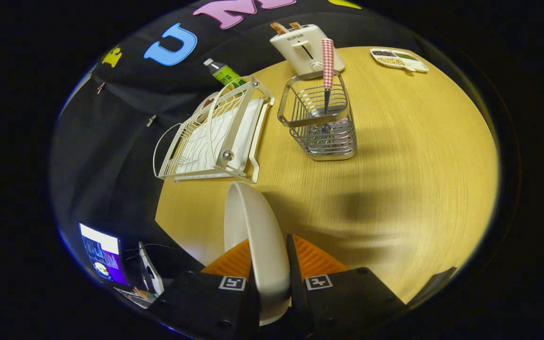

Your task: Take the plate from the dish rack, then take the spoon from the basket and place it into the plate.

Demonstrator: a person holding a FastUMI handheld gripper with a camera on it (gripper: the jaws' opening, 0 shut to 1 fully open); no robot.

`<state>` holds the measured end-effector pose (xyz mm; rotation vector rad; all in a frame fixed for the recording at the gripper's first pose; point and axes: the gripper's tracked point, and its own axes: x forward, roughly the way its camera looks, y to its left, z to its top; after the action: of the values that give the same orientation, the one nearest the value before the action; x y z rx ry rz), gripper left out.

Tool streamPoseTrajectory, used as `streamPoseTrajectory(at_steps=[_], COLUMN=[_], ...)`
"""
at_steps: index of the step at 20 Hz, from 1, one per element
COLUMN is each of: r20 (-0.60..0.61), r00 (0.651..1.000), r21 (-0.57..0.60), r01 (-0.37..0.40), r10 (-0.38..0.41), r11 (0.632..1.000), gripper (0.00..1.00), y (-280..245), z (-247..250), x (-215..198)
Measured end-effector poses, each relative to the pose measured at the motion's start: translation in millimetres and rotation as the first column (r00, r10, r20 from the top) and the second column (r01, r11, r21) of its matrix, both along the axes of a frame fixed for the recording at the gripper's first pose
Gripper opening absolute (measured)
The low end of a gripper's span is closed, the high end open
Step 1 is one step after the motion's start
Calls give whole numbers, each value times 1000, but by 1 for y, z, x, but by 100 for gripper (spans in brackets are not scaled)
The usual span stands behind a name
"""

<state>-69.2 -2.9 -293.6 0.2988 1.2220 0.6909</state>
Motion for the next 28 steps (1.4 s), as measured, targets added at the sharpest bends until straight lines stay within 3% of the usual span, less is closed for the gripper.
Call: streamPoseTrajectory(at_steps=[5,7,9,10,13,20,28], r20=[70,114,173,207,331,595,568], r00=[997,993,982,974,935,789,780], r21=[-87,-91,-86,-81,-61,-19,-7], r01=[24,51,87,109,155,207,324], r10=[-18,-40,-71,-90,-127,-155,-263], r11=[996,995,992,991,986,978,946], gripper=[43,56,92,99,99,99,99], y=[-30,-33,-40,-46,-49,-41,-22], z=[-18,-17,-8,2,32,102,80], x=[25,35,50,56,86,161,240])
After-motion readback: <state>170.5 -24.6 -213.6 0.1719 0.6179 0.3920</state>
